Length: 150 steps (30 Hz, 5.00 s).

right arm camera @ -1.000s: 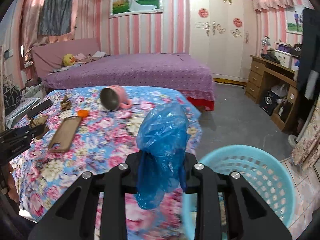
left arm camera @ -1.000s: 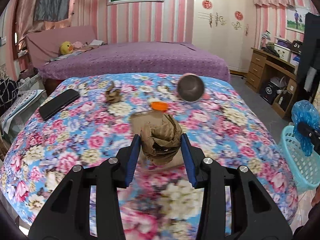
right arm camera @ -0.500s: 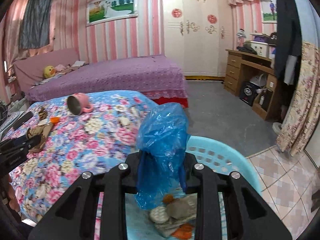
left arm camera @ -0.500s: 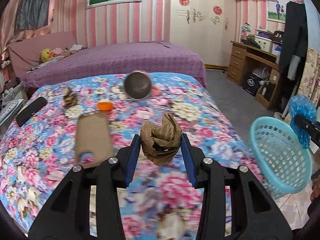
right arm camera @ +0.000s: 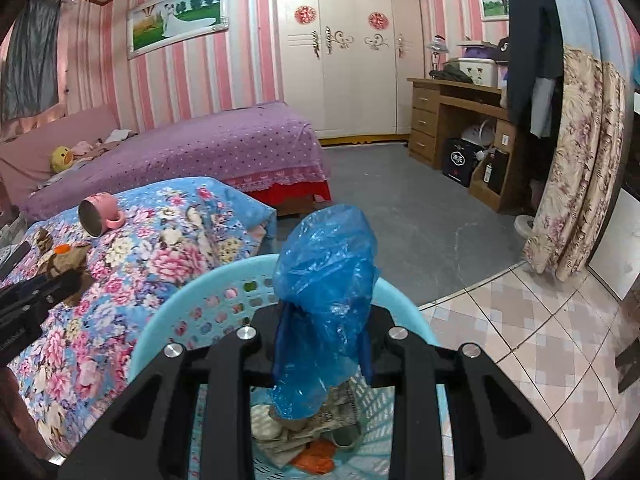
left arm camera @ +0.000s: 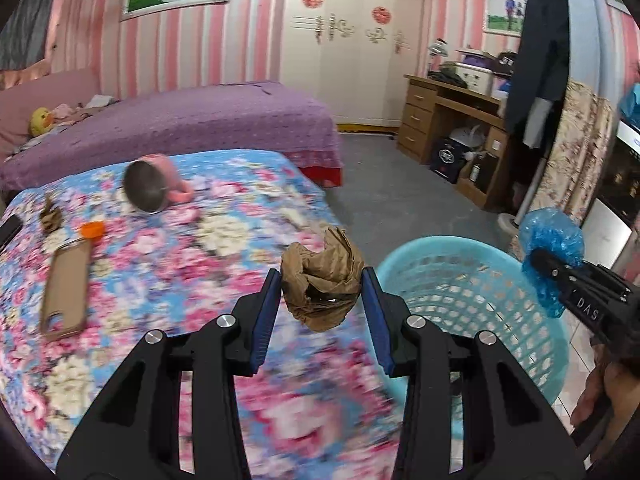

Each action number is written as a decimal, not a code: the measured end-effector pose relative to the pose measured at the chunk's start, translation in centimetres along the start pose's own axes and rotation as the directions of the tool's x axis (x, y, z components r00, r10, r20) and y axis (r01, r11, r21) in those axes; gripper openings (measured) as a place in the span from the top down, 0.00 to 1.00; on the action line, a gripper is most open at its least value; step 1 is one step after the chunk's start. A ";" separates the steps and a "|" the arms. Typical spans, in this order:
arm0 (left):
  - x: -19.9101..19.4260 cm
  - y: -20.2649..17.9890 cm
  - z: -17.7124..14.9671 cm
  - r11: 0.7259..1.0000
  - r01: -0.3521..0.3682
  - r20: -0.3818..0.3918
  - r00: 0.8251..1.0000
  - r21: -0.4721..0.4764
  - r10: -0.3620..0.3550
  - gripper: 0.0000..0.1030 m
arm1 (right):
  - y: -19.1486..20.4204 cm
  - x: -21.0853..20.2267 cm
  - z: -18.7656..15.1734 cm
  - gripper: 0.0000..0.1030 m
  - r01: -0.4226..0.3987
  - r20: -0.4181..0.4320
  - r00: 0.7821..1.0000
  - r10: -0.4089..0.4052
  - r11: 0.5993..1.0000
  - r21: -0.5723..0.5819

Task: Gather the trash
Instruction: 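Carry the brown paper in the left tool while the right tool carries the bag to the basket, then open the right tool to drop the blue bag into the basket, then move both tools back over the bed toward the orange lid and brown paper, then grasp the orange lid with the right tool while the left tool grasps the brown paper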

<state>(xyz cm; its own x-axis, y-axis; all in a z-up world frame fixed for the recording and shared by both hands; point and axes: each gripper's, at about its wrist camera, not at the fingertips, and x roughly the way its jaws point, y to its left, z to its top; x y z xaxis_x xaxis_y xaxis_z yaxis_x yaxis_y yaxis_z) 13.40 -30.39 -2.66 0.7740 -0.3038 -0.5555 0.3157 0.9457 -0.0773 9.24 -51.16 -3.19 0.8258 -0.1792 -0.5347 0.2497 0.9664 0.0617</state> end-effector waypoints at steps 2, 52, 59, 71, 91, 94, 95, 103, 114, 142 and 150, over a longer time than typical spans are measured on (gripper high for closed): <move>0.9 -1.8 0.0 1.000 0.019 -0.006 1.000 0.018 -0.019 0.61 | -0.9 0.1 -0.1 0.73 0.004 -0.001 1.000 -0.004 1.000 0.017; -0.8 5.3 1.7 0.988 -0.152 0.050 0.987 -0.004 0.152 0.05 | 4.2 2.0 0.8 0.11 -0.031 -0.013 0.999 0.031 0.999 -0.014; -2.0 8.3 2.1 0.986 -0.166 0.067 0.984 -0.023 0.167 0.05 | 5.9 0.8 1.8 0.04 0.012 0.035 0.999 -0.012 1.000 -0.004; -4.1 15.6 2.2 0.966 -0.252 0.097 0.962 -0.057 0.257 0.05 | 11.2 0.9 2.7 0.04 0.017 0.071 0.997 -0.016 0.999 -0.027; -4.5 29.2 -0.7 0.914 -0.376 0.004 0.925 -0.151 0.381 0.05 | 20.8 2.5 1.6 0.04 -0.068 0.033 0.997 0.074 0.985 -0.157; -4.6 30.8 -1.0 0.901 -0.403 -0.010 0.914 -0.160 0.406 0.05 | 22.0 2.8 1.4 0.04 -0.081 0.022 0.996 0.086 0.982 -0.169; -4.7 31.3 -1.1 0.897 -0.411 -0.013 0.910 -0.164 0.415 0.05 | 22.3 2.9 1.4 0.04 -0.084 0.020 0.996 0.089 0.982 -0.169; -5.3 35.8 -1.5 0.872 -0.442 -0.055 0.896 -0.210 0.441 0.05 | 25.5 3.7 1.1 0.04 -0.144 -0.006 0.989 0.145 0.976 -0.162; -6.3 42.6 -2.8 0.820 -0.475 -0.126 0.879 -0.320 0.460 0.05 | 32.9 5.8 0.1 0.04 -0.252 -0.082 0.967 0.240 0.938 -0.237; 1.5 44.8 1.5 0.853 -0.443 -0.173 0.896 -0.276 0.410 0.05 | 45.6 15.3 1.9 0.61 -0.482 -0.295 0.869 0.398 0.819 -0.312; 7.2 43.1 4.5 0.893 -0.375 -0.193 0.923 -0.248 0.333 0.06 | 39.6 12.8 3.2 0.61 -0.383 -0.188 0.923 0.337 0.861 -0.335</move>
<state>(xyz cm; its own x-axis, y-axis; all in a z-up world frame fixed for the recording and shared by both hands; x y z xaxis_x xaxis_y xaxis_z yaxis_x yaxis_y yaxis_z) 35.04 7.72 -6.23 0.7135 0.0573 -0.6983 -0.1441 0.9873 -0.0663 31.36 -15.79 -4.87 0.7510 0.1952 -0.6308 -0.2705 0.9624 -0.0242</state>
